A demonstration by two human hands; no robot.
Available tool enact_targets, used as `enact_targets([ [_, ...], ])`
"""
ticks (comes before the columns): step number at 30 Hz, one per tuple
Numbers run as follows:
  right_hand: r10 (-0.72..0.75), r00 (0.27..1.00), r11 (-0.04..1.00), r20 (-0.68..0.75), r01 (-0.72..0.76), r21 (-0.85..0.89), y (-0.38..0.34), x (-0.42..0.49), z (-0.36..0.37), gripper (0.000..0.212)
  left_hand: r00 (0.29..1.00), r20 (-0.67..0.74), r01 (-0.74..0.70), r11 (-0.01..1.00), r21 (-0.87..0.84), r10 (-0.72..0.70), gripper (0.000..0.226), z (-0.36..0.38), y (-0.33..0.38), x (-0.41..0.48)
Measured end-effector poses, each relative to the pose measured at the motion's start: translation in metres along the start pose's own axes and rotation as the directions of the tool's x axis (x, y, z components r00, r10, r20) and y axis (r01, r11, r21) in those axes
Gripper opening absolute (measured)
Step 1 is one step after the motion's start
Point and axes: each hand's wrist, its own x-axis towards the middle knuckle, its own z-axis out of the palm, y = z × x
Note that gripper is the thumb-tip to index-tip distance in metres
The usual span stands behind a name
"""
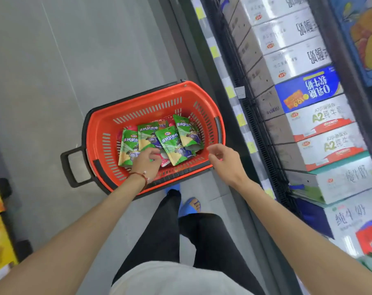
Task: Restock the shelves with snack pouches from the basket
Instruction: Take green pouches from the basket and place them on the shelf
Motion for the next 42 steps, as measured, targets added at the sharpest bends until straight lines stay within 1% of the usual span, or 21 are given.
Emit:
enact_targets([
  [5,0.034,0.996,0.999,0.088,-0.031,-0.044,0.029,0.081,0.032,0.029,0.989,0.043,0.146,0.989,-0.038,-0.144,0.027,0.032,-0.018,0.073],
  [8,0.062,0.986,0.991,0.158,-0.042,-0.127,0.054,0.134,0.055,0.030,0.963,0.065,0.266,0.962,-0.062,-0.262,0.022,0.061,-0.038,0.119],
  [11,0.071,0.979,0.978,0.190,-0.030,-0.208,0.084,0.188,0.083,0.028,0.942,0.056,0.334,0.942,-0.038,-0.332,0.022,0.092,-0.060,0.160],
  [15,0.054,0.981,0.958,0.187,0.002,-0.285,0.123,0.250,0.117,0.027,0.908,0.033,0.418,0.908,-0.028,-0.417,0.042,0.134,-0.079,0.211],
  [18,0.093,0.979,0.950,0.179,-0.034,-0.309,0.149,0.292,0.144,0.025,0.889,-0.018,0.457,0.889,0.000,-0.457,0.069,0.162,-0.095,0.244],
  [20,0.131,0.975,0.951,0.178,-0.073,-0.301,0.163,0.311,0.162,0.028,0.869,-0.085,0.483,0.873,-0.064,-0.487,0.084,0.181,-0.099,0.255],
  [22,0.179,0.969,0.948,0.169,-0.123,-0.295,0.172,0.322,0.175,0.032,0.860,-0.133,0.480,0.869,-0.120,-0.493,0.097,0.195,-0.101,0.257],
  [25,0.248,0.955,0.950,0.163,-0.206,-0.235,0.177,0.327,0.186,0.043,0.882,-0.136,0.427,0.888,-0.171,-0.451,0.091,0.208,-0.104,0.254],
  [28,0.320,0.922,0.941,0.218,-0.282,-0.188,0.178,0.328,0.186,0.066,0.895,-0.145,0.408,0.905,-0.121,-0.423,0.086,0.202,-0.100,0.248],
  [30,0.360,0.890,0.933,0.281,-0.335,-0.133,0.175,0.330,0.182,0.078,0.893,-0.180,0.395,0.909,-0.132,-0.413,0.077,0.196,-0.103,0.243],
  [32,0.386,0.842,0.921,0.377,-0.374,-0.109,0.171,0.328,0.177,0.091,0.873,-0.218,0.398,0.895,-0.199,-0.437,0.062,0.186,-0.109,0.239],
  [33,0.394,0.822,0.917,0.411,-0.380,-0.119,0.169,0.326,0.175,0.100,0.864,-0.229,0.402,0.888,-0.224,-0.448,0.063,0.181,-0.110,0.237],
  [35,0.401,0.803,0.913,0.440,-0.392,-0.118,0.172,0.324,0.176,0.116,0.858,-0.227,0.408,0.879,-0.248,-0.462,0.074,0.173,-0.111,0.236],
  [38,0.454,0.770,0.882,0.448,-0.459,-0.105,0.177,0.326,0.181,0.131,0.848,-0.225,0.420,0.868,-0.267,-0.480,0.082,0.169,-0.109,0.239],
  [39,0.465,0.770,0.876,0.437,-0.472,-0.100,0.178,0.328,0.183,0.134,0.851,-0.221,0.417,0.868,-0.268,-0.477,0.083,0.169,-0.110,0.240],
  [42,0.461,0.812,0.881,0.358,-0.468,-0.072,0.183,0.330,0.187,0.138,0.855,-0.206,0.418,0.868,-0.267,-0.475,0.083,0.169,-0.108,0.239],
])
